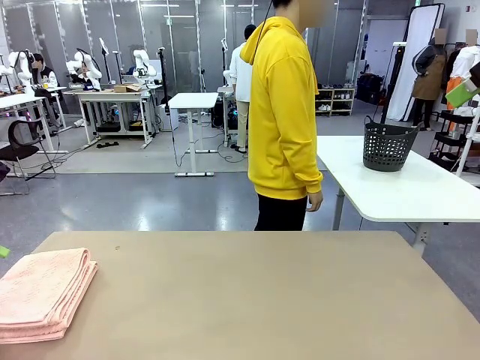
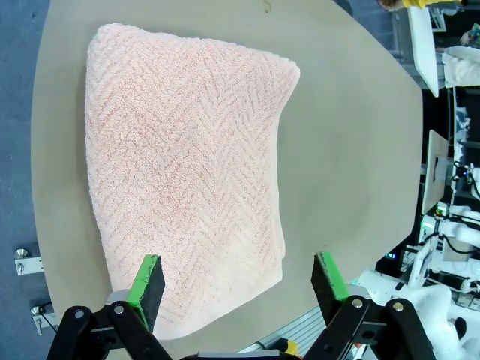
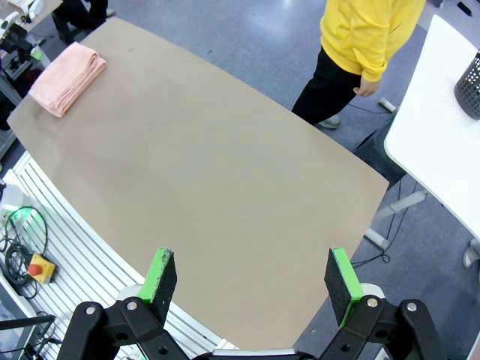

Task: Fold the towel.
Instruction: Pick up the 100 cm Hotel Towel and place it on the left side of the table.

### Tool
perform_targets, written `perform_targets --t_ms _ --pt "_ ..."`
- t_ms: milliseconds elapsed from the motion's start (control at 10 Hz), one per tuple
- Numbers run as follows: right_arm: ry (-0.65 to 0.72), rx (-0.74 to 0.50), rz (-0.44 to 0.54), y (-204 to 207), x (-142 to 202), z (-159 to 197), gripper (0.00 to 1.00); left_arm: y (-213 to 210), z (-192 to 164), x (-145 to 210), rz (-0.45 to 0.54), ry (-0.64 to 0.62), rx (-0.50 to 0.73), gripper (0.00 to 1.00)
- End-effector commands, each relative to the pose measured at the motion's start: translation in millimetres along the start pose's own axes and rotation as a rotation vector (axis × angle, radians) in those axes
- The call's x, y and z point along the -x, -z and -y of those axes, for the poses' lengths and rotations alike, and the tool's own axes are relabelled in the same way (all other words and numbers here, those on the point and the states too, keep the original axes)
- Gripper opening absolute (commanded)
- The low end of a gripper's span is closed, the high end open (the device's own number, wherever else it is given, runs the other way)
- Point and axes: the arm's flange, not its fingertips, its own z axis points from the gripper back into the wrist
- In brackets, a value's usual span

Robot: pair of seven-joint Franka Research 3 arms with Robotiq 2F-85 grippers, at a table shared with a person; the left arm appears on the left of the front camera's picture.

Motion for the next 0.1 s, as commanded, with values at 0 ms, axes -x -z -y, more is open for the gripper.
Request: perform_targets --t_ms 0 --pt "0.003 0.0 0.003 0.6 -0.1 -0.7 1.0 -0.8 -2.0 -3.8 -0.003 0.01 -0.011 1.0"
